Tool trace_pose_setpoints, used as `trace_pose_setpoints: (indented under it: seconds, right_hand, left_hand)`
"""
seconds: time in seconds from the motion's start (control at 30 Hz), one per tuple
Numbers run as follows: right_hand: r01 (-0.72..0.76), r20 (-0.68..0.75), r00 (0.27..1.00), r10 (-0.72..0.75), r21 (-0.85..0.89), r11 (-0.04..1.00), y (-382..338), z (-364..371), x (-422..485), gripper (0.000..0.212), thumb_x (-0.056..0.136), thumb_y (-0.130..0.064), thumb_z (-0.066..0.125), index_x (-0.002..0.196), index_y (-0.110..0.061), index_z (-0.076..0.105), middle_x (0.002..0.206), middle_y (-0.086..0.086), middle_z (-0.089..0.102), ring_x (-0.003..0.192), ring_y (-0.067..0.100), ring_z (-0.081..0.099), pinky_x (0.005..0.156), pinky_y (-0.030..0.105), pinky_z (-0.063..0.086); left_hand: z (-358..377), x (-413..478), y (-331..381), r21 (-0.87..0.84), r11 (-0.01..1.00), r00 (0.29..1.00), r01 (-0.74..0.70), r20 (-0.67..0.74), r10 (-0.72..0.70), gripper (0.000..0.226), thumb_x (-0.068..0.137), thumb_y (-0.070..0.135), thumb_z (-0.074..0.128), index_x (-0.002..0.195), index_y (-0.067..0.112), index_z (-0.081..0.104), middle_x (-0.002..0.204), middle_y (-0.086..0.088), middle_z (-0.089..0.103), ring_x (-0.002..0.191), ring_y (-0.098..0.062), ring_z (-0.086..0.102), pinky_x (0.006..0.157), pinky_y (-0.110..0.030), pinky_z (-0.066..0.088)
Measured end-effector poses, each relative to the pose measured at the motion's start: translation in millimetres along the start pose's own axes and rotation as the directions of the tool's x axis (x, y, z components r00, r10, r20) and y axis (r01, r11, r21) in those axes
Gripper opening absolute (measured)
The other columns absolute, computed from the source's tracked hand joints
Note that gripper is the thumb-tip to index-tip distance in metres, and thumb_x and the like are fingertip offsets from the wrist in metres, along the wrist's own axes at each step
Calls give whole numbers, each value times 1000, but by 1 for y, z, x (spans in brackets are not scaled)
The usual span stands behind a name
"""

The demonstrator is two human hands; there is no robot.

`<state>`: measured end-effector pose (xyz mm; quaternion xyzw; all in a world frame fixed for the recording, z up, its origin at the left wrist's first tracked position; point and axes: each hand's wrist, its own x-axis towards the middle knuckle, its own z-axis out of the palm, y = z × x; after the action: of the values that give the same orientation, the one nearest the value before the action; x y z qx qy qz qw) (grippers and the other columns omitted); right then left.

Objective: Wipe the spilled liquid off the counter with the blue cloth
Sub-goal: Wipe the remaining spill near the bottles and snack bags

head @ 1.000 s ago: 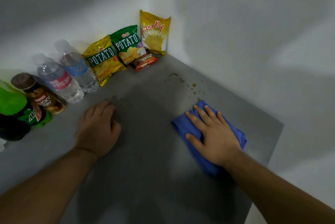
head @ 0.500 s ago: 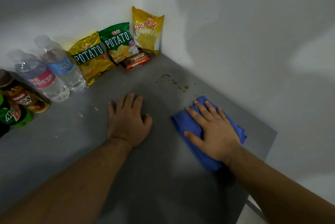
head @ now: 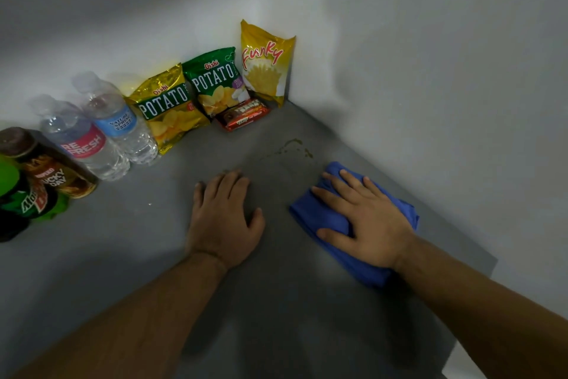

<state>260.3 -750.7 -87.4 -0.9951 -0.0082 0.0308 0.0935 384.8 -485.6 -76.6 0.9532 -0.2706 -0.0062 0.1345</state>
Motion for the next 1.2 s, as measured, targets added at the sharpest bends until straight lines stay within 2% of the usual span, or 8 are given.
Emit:
trace_pose_setpoints:
  seconds: [0.27, 0.4, 0.53, 0.6, 0.8, 0.93, 1.03, 1.2]
  right_hand:
    - [-222, 15, 975, 223, -19, 975, -15, -4, 84, 87, 90, -85, 14, 165, -41, 4, 176, -3, -2, 161, 29, -10, 129, 54, -6]
    - [-58, 27, 998, 60, -48, 997, -34, 3, 73, 80, 96, -78, 13, 165, -40, 2, 176, -3, -2, 161, 25, -12, 130, 53, -4]
    - [122, -5, 993, -121, 46, 992, -4, -3, 56, 76, 96, -74, 37, 164, -42, 22, 174, -6, 16, 161, 23, 6, 130, 52, 7]
    - [61, -12, 998, -61, 32, 998, 11, -9, 69, 78, 95, -76, 37, 163, -41, 24, 174, -5, 19, 161, 25, 9, 129, 56, 12]
    - [-128, -9, 992, 128, -39, 991, -21, -4, 135, 79, 99, -72, 19, 166, -33, 12, 176, 3, 6, 161, 30, -1, 130, 54, 2]
    - [131, 56, 990, -128, -43, 990, -26, -3, 119, 73, 101, -65, 19, 167, -34, 12, 176, 0, 5, 162, 25, -4, 131, 51, 1]
    - [314, 75, 946, -314, 22, 949, -1, -12, 102, 66, 102, -58, 33, 165, -36, 24, 174, -5, 15, 162, 22, 5, 130, 47, 4]
    - [45, 9, 999, -44, -47, 998, 5, -15, 139, 68, 101, -60, 30, 165, -38, 22, 175, -2, 16, 161, 27, 7, 129, 55, 12]
  left_hand:
    - [0, 4, 0, 8, 1000, 1000, -2, 6, 2, 67, 89, 55, 45, 146, 19, 48, 156, -2, 43, 147, -26, 37, 126, -57, 21]
    - [-4, 4, 2, 11, 1000, 1000, 1, 18, -2, 66, 89, 54, 44, 145, 19, 49, 156, -2, 43, 146, -25, 37, 126, -55, 21]
    - [-4, 3, 1, 2, 1000, 1000, 4, 24, -4, 66, 90, 53, 45, 146, 19, 48, 157, -2, 41, 148, -24, 35, 127, -54, 19]
    - [-3, 3, 1, -1, 1000, 1000, 0, 14, 0, 66, 89, 54, 45, 146, 20, 48, 156, -2, 42, 147, -24, 36, 127, -54, 19]
    - [-1, 4, 0, -12, 1000, 999, 5, 33, -5, 67, 90, 55, 45, 148, 21, 45, 158, 0, 40, 149, -23, 32, 128, -53, 17]
    - [-1, 5, -2, -12, 1000, 999, 3, 37, -3, 69, 89, 55, 46, 148, 21, 45, 158, 0, 40, 149, -22, 31, 129, -52, 17]
    - [1, 6, -3, -24, 1000, 999, 9, 31, -8, 70, 88, 56, 44, 148, 21, 46, 157, 0, 41, 149, -23, 32, 128, -53, 18]
    - [3, 6, -2, -43, 999, 1000, -6, 14, 6, 70, 88, 57, 45, 147, 21, 46, 157, 0, 41, 149, -24, 32, 129, -53, 17]
